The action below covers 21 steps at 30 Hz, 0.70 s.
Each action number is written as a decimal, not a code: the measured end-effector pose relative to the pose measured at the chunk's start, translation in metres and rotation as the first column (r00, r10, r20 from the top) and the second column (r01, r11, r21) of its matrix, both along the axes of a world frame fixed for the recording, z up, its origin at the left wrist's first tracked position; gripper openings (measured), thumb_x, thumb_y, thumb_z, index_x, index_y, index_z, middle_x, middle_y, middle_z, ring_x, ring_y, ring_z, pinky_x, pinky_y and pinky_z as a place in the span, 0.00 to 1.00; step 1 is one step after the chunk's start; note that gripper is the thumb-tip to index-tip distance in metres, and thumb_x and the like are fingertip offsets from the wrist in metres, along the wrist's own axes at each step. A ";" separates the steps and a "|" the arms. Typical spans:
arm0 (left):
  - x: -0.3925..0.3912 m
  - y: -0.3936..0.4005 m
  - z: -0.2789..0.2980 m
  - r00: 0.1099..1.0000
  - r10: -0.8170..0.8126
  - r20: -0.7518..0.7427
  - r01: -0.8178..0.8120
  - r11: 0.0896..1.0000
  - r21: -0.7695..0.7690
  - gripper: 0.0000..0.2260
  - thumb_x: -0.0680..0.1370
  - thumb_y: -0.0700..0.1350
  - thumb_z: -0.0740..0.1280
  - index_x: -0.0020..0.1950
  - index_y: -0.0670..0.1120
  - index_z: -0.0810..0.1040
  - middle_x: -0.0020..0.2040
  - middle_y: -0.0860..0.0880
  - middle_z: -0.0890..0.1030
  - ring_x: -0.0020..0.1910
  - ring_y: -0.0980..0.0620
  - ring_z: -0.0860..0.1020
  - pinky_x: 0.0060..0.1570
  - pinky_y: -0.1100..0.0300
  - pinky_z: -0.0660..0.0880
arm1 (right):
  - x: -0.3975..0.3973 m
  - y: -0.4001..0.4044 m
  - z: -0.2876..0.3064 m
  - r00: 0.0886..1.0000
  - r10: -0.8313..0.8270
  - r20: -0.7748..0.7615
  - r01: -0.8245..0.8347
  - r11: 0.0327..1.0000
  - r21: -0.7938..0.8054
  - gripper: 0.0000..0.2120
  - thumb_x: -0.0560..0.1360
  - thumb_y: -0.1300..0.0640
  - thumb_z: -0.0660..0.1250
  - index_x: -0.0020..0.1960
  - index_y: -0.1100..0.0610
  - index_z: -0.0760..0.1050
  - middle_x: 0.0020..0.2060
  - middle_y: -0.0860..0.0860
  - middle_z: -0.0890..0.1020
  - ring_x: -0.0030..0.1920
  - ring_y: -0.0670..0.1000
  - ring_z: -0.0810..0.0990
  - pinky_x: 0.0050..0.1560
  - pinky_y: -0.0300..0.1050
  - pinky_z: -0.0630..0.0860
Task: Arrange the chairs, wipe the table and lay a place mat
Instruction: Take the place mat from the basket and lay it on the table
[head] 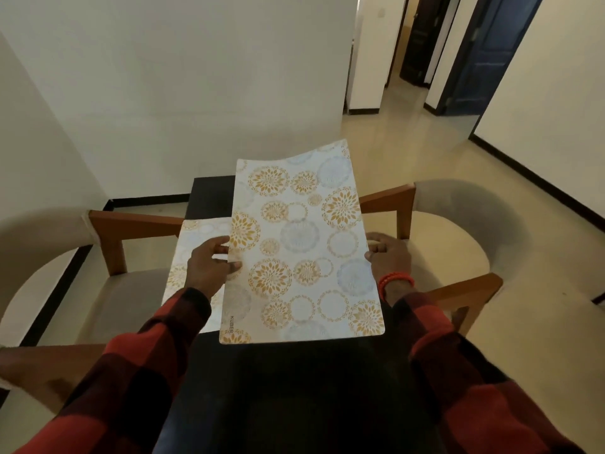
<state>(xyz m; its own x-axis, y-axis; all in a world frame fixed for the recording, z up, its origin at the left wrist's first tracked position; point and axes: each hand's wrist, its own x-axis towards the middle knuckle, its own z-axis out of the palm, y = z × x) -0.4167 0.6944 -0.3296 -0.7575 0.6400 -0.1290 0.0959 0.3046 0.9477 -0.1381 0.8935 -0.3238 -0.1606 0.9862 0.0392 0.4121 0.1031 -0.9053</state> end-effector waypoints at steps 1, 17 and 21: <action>0.012 0.007 -0.001 1.000 0.006 0.000 -0.006 1.000 0.001 0.26 0.72 0.32 0.76 0.68 0.46 0.77 0.58 0.47 0.82 0.53 0.44 0.82 0.53 0.41 0.81 | 0.012 0.005 0.002 1.000 0.003 -0.005 -0.003 1.000 0.010 0.19 0.75 0.75 0.65 0.56 0.57 0.84 0.41 0.56 0.84 0.45 0.54 0.81 0.57 0.59 0.81; 0.080 0.094 -0.059 0.999 0.011 0.045 -0.007 0.997 -0.080 0.23 0.72 0.31 0.76 0.62 0.49 0.80 0.56 0.49 0.81 0.52 0.45 0.82 0.54 0.45 0.81 | 0.074 0.095 -0.057 0.982 -0.083 0.170 0.103 0.988 -0.114 0.08 0.77 0.70 0.68 0.55 0.65 0.81 0.50 0.60 0.84 0.48 0.55 0.79 0.50 0.43 0.76; 0.078 0.128 -0.089 0.999 -0.024 0.036 0.028 0.992 -0.121 0.21 0.72 0.32 0.75 0.62 0.47 0.80 0.55 0.51 0.83 0.55 0.48 0.82 0.58 0.48 0.80 | 0.066 0.123 -0.086 0.965 -0.146 0.220 0.172 0.979 -0.107 0.05 0.77 0.67 0.69 0.52 0.65 0.81 0.48 0.63 0.84 0.50 0.62 0.82 0.55 0.55 0.80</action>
<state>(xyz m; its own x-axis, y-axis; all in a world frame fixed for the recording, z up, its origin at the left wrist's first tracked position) -0.3390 0.8228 -0.4185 -0.7347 0.6372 -0.2331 0.0730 0.4157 0.9066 -0.0719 1.0169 -0.4101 0.0071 0.9946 -0.1031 0.5961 -0.0870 -0.7982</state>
